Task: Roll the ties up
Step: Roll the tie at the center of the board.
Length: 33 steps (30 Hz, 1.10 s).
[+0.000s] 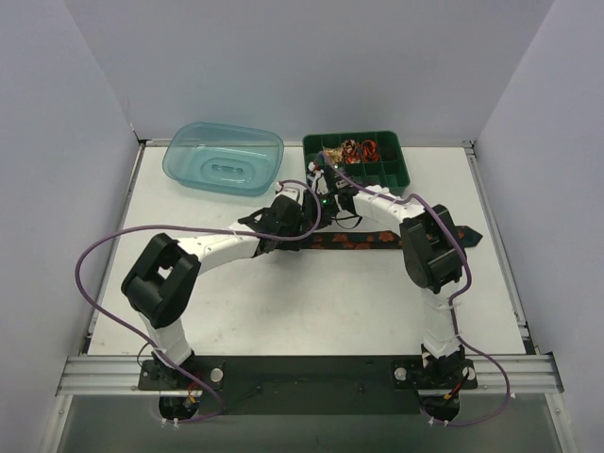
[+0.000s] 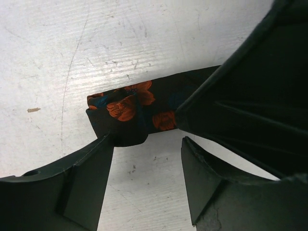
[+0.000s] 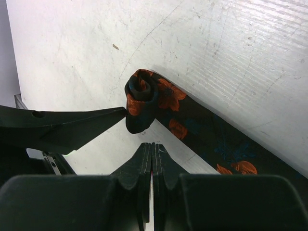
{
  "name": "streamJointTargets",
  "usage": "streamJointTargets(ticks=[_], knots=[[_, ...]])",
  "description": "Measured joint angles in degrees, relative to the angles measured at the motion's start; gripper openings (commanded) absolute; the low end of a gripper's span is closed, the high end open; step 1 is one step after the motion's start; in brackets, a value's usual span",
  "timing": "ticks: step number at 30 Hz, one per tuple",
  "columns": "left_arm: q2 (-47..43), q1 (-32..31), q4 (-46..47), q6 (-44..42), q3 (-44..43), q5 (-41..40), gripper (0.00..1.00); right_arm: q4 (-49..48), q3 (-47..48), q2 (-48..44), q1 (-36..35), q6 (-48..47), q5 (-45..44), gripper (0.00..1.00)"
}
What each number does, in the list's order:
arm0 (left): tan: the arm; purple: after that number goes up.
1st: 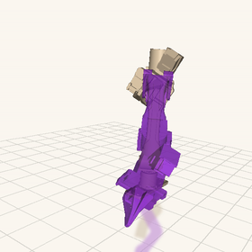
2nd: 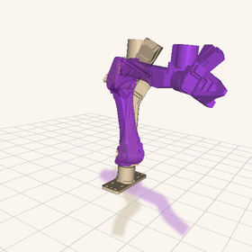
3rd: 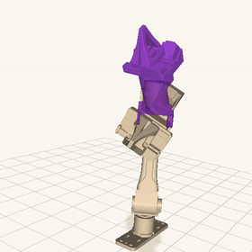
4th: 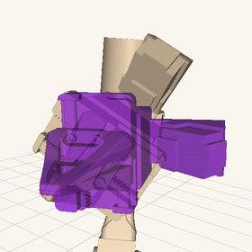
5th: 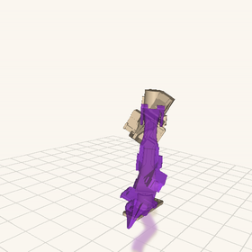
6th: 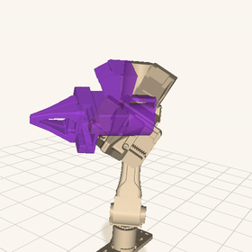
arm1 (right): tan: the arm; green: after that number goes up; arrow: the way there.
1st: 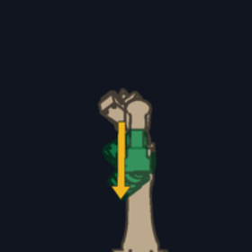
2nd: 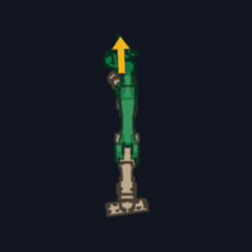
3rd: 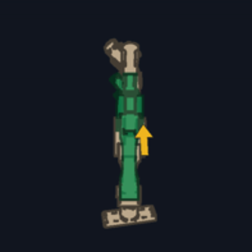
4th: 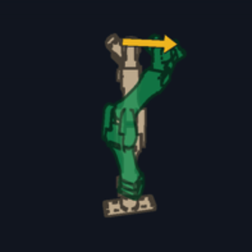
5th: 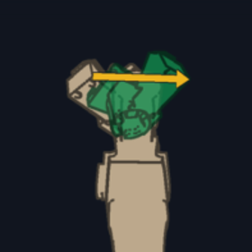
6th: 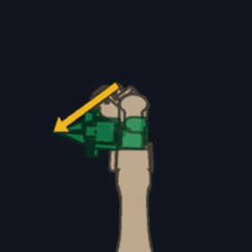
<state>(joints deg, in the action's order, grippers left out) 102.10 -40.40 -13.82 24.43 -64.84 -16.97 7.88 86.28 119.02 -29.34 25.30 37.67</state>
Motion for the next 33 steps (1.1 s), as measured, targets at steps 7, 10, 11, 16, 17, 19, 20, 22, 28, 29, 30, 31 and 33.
streamJointTargets(ticks=[7,10,11,16,17,19,20,22,28,29,30,31,33], knots=[[-0.63,0.11,1.88,-0.24,0.48,1.99,0.67,-0.13,0.55,0.0,-0.63,-0.33,1.01,0.0],[-0.61,0.35,2.01,-0.35,0.48,2.56,0.67,-0.39,0.74,0.07,-0.61,-0.57,1.16,0.0],[-0.59,0.42,2.08,-0.48,0.48,2.75,0.67,-0.44,0.76,0.09,-0.61,-0.74,1.18,0.0],[0.59,0.76,3.43,-0.57,0.74,4.07,0.67,-0.42,0.79,0.61,-0.39,-1.31,1.14,0.0],[0.83,0.85,4.04,-0.52,0.98,4.44,0.67,-0.39,0.79,0.7,-0.35,-1.38,1.11,0.0],[1.2,1.27,5.4,-0.39,1.77,5.55,0.67,-0.33,0.79,0.85,-0.28,-1.42,1.09,0.0],[1.36,1.64,6.14,-0.15,2.27,6.34,0.67,-0.33,0.79,0.85,-0.28,-1.46,1.09,0.0],[1.6,2.23,7.39,0.2,2.91,7.61,0.67,-0.35,0.79,0.85,-0.28,-1.51,1.03,0.0],[1.88,4.15,11.87,1.07,4.9,11.76,0.66,-0.31,0.79,0.87,-0.24,-1.42,0.63,0.0],[1.88,4.44,12.52,1.25,5.18,12.39,0.67,-0.26,0.79,0.9,-0.2,-1.4,0.61,0.0],[1.88,4.68,13.16,1.44,5.38,12.98,0.67,-0.15,0.79,0.92,-0.15,-1.38,0.55,0.0],[1.9,4.92,13.66,1.57,5.51,13.49,0.67,-0.04,0.81,1.01,-0.02,-1.36,0.31,0.0],[1.92,5.2,14.53,1.92,5.68,14.32,0.67,0.13,0.92,1.53,0.2,-1.25,0.24,0.0]])
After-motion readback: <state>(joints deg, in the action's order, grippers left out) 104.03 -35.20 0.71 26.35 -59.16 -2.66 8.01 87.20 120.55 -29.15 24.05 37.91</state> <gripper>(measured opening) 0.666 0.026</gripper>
